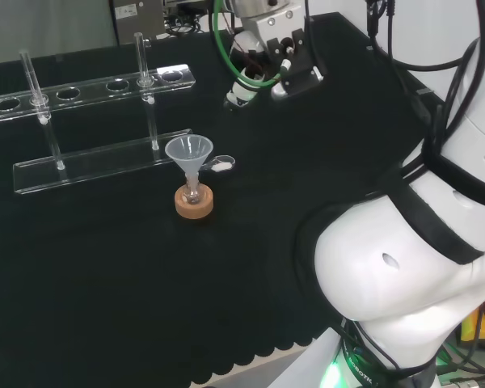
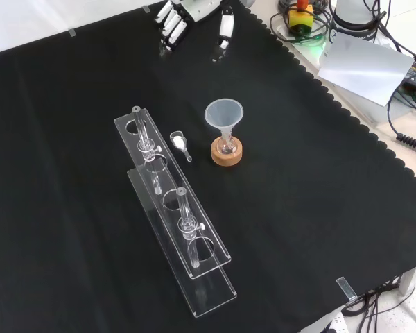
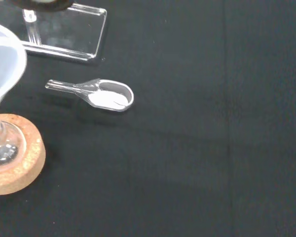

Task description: Pick up the weighing funnel.

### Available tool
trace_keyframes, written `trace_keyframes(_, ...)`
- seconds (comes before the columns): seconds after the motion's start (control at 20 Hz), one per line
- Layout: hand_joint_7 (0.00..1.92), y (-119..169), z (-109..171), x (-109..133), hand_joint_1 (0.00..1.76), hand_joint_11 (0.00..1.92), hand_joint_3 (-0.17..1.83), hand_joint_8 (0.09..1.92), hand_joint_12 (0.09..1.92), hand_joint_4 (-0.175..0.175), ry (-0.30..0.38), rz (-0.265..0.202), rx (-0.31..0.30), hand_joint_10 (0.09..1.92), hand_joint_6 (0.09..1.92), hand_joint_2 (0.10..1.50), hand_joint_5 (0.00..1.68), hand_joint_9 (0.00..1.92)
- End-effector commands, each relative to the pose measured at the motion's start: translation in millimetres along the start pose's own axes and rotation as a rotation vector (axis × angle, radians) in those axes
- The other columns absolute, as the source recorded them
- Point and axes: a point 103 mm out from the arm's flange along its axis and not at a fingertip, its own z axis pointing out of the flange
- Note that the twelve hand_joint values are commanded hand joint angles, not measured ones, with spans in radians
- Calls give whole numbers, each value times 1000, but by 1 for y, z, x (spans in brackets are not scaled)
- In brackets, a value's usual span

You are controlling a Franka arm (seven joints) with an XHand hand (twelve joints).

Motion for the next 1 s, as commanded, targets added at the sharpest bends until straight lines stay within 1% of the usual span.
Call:
trace_keyframes(0.05,357,15,17,-7,682,328,413,695,1352,-55,36,-5,13,596,87,755,495,598)
trace_keyframes(0.35,357,38,37,-1,689,331,421,696,1352,-57,33,-26,33,596,87,753,500,605)
trace_keyframes(0.45,357,47,44,2,696,334,423,696,1352,-57,48,-34,35,596,87,752,503,609)
trace_keyframes(0.5,357,51,48,2,700,336,425,696,1352,-58,65,-38,39,596,87,751,504,612)
trace_keyframes(0.6,358,59,54,4,718,342,428,697,1351,-57,71,-45,43,596,87,747,518,617)
trace_keyframes(0.75,358,68,63,5,739,349,433,697,1349,-57,77,-55,25,596,87,746,538,627)
trace_keyframes(1.0,363,83,79,10,722,362,448,699,1342,-57,75,-71,39,591,87,747,549,642)
